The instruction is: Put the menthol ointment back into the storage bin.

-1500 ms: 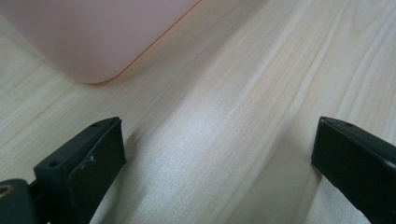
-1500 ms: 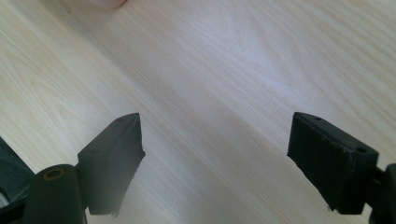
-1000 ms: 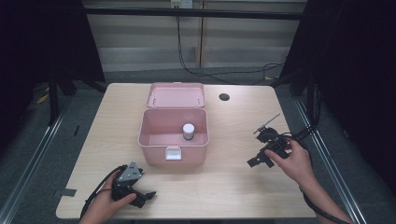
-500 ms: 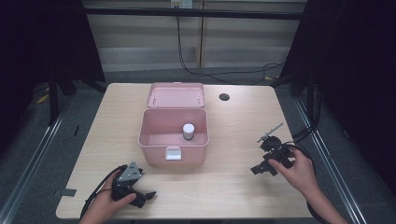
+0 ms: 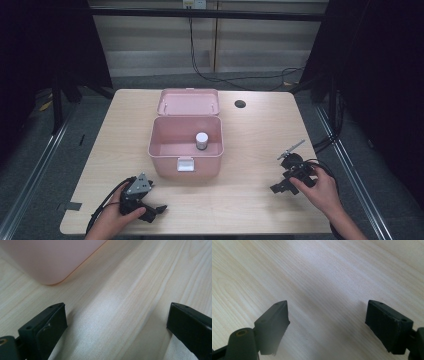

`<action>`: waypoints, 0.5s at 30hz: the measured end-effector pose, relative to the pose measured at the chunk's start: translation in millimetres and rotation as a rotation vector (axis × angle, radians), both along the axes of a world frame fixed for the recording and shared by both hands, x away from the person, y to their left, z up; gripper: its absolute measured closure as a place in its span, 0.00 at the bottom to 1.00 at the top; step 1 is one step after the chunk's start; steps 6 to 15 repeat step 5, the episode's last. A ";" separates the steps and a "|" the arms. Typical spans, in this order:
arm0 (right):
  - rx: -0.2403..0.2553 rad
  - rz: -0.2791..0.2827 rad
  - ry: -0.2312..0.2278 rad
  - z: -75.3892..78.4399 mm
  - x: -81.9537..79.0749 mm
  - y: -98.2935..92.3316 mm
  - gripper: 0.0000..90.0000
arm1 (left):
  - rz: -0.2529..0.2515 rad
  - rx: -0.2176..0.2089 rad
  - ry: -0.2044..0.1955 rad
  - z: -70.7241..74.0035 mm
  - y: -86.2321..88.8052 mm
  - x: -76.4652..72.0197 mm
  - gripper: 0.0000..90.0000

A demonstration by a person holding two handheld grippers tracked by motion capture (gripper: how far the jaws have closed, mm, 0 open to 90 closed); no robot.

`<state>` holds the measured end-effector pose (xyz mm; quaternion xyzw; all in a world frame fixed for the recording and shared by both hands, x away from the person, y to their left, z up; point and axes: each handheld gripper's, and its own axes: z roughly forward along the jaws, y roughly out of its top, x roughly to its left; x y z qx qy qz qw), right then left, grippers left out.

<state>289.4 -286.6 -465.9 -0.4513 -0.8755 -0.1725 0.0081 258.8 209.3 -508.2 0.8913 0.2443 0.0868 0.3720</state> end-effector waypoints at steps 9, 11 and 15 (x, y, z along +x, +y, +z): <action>0.010 0.000 -0.015 -7.9 -2.7 -2.9 0.21 | 0.000 0.001 0.000 0.1 0.1 0.0 0.02; 0.010 0.000 -0.015 -7.9 -2.7 -2.9 0.21 | 0.000 0.001 0.000 0.1 0.1 0.0 0.02; 0.010 0.000 -0.015 -7.9 -2.7 -2.9 0.21 | 0.000 0.001 0.000 0.1 0.1 0.0 0.02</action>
